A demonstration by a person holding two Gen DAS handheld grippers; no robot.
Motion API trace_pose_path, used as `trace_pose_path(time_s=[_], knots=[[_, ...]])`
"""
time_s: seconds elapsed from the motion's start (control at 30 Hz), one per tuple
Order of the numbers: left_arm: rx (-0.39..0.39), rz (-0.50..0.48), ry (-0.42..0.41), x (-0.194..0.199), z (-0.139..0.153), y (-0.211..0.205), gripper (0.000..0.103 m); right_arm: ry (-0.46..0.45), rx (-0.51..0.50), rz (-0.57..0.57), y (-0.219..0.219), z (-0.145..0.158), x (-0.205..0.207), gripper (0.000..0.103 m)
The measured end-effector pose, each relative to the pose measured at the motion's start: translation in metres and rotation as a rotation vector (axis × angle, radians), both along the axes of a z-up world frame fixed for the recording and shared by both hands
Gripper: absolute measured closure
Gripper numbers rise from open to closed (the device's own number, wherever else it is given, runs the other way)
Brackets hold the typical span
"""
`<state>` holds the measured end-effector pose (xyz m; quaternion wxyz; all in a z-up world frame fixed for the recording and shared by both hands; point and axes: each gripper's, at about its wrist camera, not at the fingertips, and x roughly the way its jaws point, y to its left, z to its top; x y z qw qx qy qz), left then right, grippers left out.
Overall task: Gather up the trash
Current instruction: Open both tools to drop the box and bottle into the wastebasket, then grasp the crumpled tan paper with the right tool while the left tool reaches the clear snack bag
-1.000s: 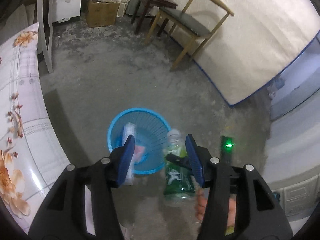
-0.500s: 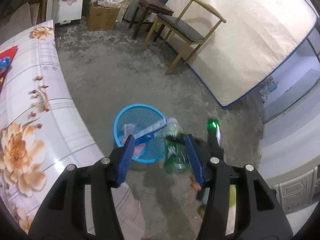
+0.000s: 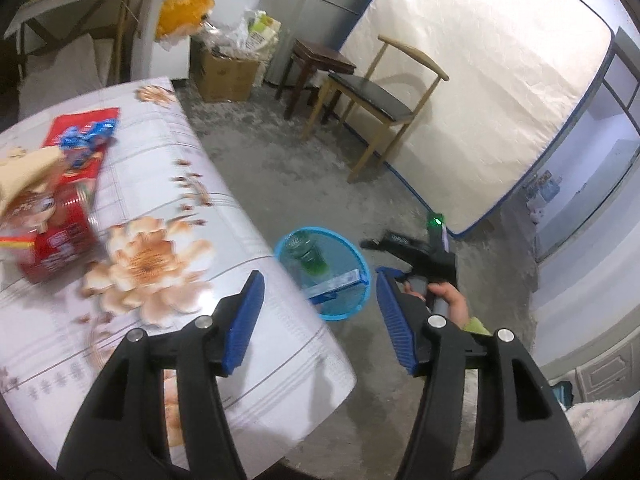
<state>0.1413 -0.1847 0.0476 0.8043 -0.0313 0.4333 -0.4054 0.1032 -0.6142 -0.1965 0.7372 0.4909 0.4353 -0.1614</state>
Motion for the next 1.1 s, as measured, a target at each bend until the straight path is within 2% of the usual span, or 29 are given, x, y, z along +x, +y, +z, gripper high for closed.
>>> trace_pose_path(time_s=[0.2, 0.33, 0.47, 0.63, 0.8, 0.97, 1.1], knots=[[0.015, 0.048, -0.03, -0.004, -0.005, 0.038, 0.044, -0.001, -0.002, 0.002, 0.017, 0.009, -0.045, 0.024], [0.032, 0.098, -0.021, -0.006, -0.017, 0.073, 0.043, -0.033, -0.023, 0.016, 0.031, 0.033, -0.069, 0.024], [0.034, 0.18, -0.024, -0.007, -0.024, 0.114, 0.041, -0.071, -0.081, 0.078, 0.05, 0.069, -0.07, 0.024], [0.01, 0.306, -0.035, -0.01, -0.027, 0.161, 0.04, -0.16, -0.134, 0.215, 0.093, 0.127, -0.043, 0.024], [-0.028, 0.402, -0.032, -0.006, -0.03, 0.201, 0.04, -0.257, -0.144, 0.398, 0.162, 0.174, -0.003, 0.024], [-0.059, 0.459, -0.044, 0.002, -0.025, 0.236, 0.04, -0.316, -0.155, 0.569, 0.239, 0.199, 0.032, 0.024], [-0.068, 0.484, -0.061, 0.014, -0.014, 0.256, 0.037, -0.343, -0.212, 0.695, 0.3, 0.212, 0.057, 0.024]])
